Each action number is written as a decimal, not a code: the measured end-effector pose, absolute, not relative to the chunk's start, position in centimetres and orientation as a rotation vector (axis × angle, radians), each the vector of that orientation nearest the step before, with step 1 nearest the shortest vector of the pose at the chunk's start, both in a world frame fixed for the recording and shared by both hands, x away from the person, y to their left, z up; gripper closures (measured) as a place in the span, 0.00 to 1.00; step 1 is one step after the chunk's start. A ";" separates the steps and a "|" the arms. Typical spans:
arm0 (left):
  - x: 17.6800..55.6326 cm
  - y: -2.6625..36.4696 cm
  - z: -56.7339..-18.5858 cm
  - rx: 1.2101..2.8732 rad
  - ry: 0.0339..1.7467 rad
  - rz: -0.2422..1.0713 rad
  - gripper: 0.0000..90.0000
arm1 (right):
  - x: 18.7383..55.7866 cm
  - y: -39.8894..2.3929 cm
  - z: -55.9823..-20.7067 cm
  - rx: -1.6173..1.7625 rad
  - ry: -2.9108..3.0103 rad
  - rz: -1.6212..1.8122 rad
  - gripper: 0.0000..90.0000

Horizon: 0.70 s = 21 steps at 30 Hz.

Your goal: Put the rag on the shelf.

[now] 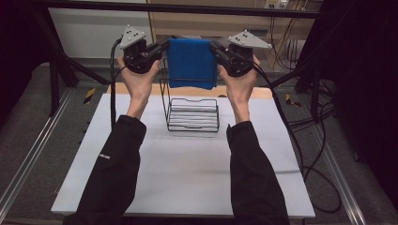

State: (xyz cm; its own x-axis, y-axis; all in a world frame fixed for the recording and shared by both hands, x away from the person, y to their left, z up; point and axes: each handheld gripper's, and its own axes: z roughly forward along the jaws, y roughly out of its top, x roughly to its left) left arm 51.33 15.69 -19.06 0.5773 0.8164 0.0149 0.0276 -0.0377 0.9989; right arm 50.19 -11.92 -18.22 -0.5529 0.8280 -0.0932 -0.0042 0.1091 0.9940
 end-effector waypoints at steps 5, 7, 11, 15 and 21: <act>50.7 16.0 -19.9 1.507 0.740 0.738 0.97 | 49.9 -12.0 -19.2 0.818 1.724 1.525 0.95; 50.7 16.1 -20.1 1.508 0.739 0.734 0.97 | 49.8 -12.0 -19.5 0.814 1.732 1.527 0.95; 50.3 16.3 -20.6 1.531 0.729 0.720 0.97 | 49.5 -12.1 -20.1 0.821 1.746 1.536 0.95; 49.7 16.4 -21.1 1.549 0.710 0.699 0.97 | 49.2 -12.4 -20.6 0.823 1.756 1.556 0.95; 49.0 16.8 -21.3 1.563 0.699 0.702 0.97 | 48.6 -12.5 -21.0 0.796 1.775 1.572 0.95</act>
State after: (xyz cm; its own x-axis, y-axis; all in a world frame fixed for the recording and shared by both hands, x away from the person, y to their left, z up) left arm 48.98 16.81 -21.27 0.6343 0.7717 0.0455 0.0424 -0.0935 0.9947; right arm 48.64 -12.49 -20.96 -0.6191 0.7828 -0.0633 0.0315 0.1054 0.9939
